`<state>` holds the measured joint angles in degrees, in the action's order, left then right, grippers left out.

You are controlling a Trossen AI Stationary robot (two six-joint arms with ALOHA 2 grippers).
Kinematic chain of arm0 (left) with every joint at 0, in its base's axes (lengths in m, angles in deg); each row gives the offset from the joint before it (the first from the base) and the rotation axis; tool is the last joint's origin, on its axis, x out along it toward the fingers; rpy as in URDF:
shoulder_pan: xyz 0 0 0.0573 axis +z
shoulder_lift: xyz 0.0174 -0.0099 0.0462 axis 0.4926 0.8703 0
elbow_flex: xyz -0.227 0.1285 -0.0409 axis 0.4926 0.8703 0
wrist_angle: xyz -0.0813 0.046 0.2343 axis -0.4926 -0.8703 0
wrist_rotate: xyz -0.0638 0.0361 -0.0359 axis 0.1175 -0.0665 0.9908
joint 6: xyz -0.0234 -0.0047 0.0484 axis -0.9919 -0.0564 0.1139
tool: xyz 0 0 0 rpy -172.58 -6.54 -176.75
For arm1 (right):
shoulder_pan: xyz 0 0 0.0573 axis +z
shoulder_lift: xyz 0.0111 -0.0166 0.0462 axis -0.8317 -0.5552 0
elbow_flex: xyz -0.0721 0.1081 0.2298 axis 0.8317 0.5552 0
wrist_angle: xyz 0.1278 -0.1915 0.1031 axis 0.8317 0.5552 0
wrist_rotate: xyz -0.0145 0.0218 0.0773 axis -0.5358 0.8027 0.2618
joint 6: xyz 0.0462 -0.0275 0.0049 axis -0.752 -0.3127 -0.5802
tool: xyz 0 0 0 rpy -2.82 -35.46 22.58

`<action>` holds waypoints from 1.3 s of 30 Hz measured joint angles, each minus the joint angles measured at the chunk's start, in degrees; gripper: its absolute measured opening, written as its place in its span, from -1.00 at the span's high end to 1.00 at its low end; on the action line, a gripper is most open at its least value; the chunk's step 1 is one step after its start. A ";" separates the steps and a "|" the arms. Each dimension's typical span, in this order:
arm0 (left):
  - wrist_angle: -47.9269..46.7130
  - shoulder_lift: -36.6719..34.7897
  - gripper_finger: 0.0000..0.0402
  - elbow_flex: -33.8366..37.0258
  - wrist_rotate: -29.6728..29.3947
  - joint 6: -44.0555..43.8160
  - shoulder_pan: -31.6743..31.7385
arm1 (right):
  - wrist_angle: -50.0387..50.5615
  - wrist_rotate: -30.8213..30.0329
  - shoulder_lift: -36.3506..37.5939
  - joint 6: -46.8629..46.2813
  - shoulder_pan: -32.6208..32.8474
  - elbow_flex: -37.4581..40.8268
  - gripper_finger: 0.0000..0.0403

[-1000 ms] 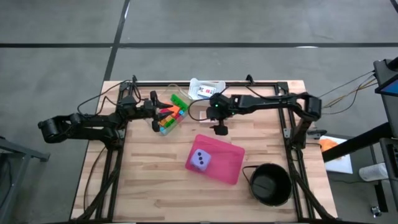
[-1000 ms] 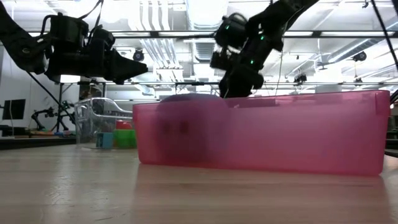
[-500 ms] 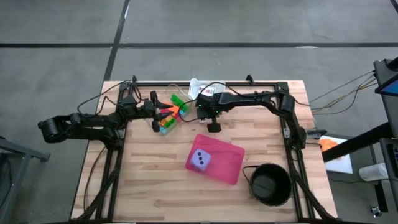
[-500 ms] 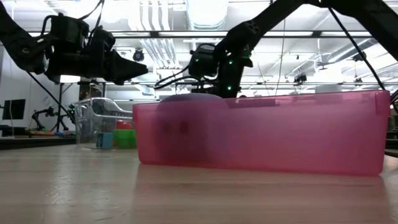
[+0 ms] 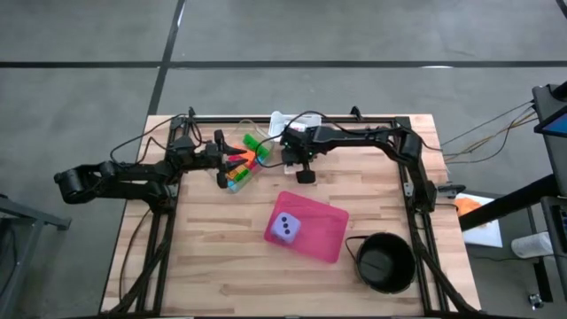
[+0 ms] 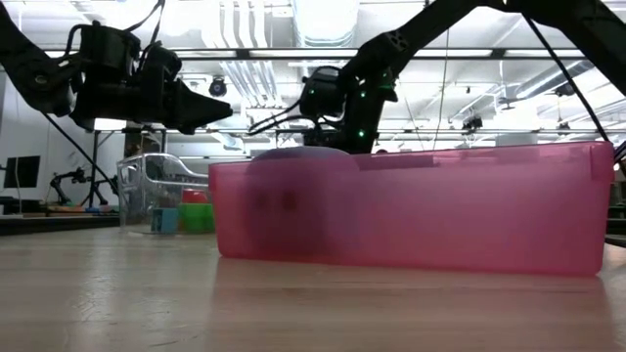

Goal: Pick & Place Toys
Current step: Put the yellow playing card into the white bin

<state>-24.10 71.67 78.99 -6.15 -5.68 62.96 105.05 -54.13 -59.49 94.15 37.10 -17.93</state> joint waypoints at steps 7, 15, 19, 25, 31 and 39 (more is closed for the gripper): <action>0.02 0.00 0.29 0.00 0.00 0.02 0.00 | 0.56 2.61 -0.03 0.36 -0.99 -0.02 -0.97; 0.05 0.00 0.29 0.00 0.00 0.00 0.00 | 0.24 3.18 -2.42 1.26 -1.16 -0.38 -0.97; 0.12 0.00 0.29 0.00 0.00 0.02 -0.02 | 0.35 2.80 -2.73 1.62 -1.04 -0.38 -0.97; 0.15 0.00 0.29 0.00 0.00 0.02 -0.02 | 0.55 -0.14 -2.25 1.77 -0.23 -0.20 -0.97; 0.17 0.00 0.29 0.00 0.00 0.20 0.00 | 1.68 1.86 -0.90 1.02 1.00 0.02 -0.97; 0.11 0.02 0.29 0.00 0.01 0.20 0.00 | 1.12 -0.18 -1.57 0.16 2.84 0.13 -0.97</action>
<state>-23.99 71.69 78.99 -6.14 -5.48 62.96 106.17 -54.31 -61.06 94.32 39.94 -17.80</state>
